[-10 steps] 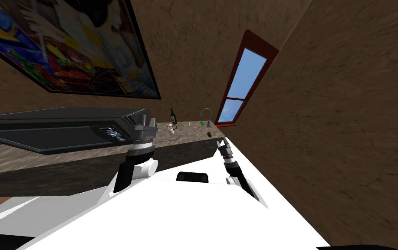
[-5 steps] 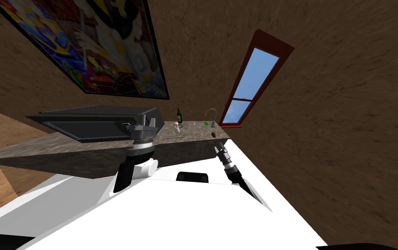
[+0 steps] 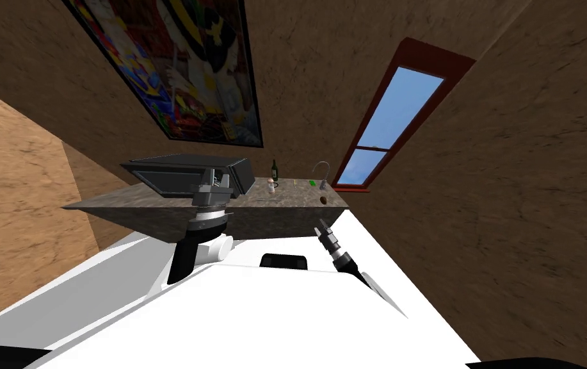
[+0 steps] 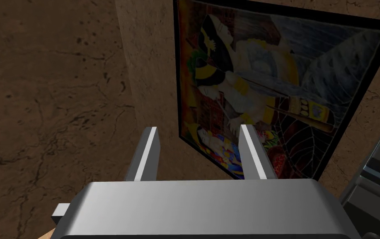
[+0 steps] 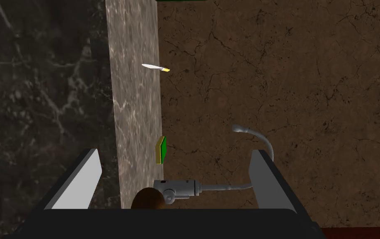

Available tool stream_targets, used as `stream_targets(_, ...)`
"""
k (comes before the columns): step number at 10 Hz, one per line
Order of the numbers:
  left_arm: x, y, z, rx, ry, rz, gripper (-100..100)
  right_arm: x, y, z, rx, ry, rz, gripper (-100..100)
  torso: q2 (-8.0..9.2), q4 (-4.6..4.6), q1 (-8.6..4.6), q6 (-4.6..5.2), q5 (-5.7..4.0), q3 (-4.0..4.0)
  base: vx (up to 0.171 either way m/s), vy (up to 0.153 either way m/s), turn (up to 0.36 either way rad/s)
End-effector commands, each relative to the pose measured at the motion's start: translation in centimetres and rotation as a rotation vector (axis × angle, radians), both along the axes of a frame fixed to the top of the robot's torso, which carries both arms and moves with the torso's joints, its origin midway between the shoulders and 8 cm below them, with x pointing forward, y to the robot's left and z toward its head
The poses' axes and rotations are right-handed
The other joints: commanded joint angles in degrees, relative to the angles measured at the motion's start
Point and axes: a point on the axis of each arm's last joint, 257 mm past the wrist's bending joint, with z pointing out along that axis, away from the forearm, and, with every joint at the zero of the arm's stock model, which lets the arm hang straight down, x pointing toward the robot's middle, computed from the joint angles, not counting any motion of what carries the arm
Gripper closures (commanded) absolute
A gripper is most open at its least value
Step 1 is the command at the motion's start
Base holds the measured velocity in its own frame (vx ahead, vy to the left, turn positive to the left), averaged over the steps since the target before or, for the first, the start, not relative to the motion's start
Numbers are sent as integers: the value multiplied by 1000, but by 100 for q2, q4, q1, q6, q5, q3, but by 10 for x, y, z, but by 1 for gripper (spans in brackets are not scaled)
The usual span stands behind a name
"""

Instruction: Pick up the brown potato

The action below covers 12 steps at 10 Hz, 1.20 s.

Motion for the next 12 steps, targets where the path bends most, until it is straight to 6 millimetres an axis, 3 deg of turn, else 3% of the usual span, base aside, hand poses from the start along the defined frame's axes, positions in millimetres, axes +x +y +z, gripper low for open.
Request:
stream_targets(1,0,0,0,0,0,0,0,-8,-2,-15,-20,39,21,-100,0,0,0,0,0,0,-43,45,120)
stream_targets(2,0,0,0,0,0,0,0,-23,-3,-41,-35,111,44,-100,-2,0,-4,4,0,-1,-43,56,229)
stream_targets(3,0,0,0,0,0,0,0,-25,-6,-42,-51,114,53,-100,-2,0,-2,0,0,-1,-40,45,146)
stream_targets(4,0,0,0,0,0,0,0,-42,-10,-66,-72,185,77,-100,-2,0,-5,4,0,-1,-49,54,279)
stream_targets(5,0,0,0,0,0,0,0,-44,-13,-68,-85,190,83,-100,0,0,-3,0,-1,0,-41,53,131)
stream_targets(6,0,0,0,0,0,0,0,-63,-18,-92,-101,260,99,-100,-2,1,-4,4,0,-1,-37,67,213)
stream_targets(7,0,0,0,0,0,0,0,-65,-23,-93,-122,265,110,-100,-3,0,-1,1,0,-1,-28,46,123)
stream_targets(8,0,0,0,0,0,0,0,-85,-32,-116,-146,336,127,-100,-6,0,-7,4,-1,-3,-38,65,274)
stream_targets(9,0,0,0,0,0,0,0,-87,-36,-116,-162,340,134,-100,-2,0,-1,2,0,-1,-35,53,117)
stream_targets(10,0,0,0,0,0,0,0,-109,-46,-137,-186,408,148,-100,-3,1,-5,5,0,-1,-39,50,191)
stream_targets(11,0,0,0,0,0,0,0,-110,-52,-137,-205,412,157,-100,-3,0,-7,2,-1,-1,-31,40,167)
stream_targets(12,0,0,0,0,0,0,0,-133,-66,-156,-238,480,172,-100,-4,0,-10,5,-1,-1,-34,55,262)
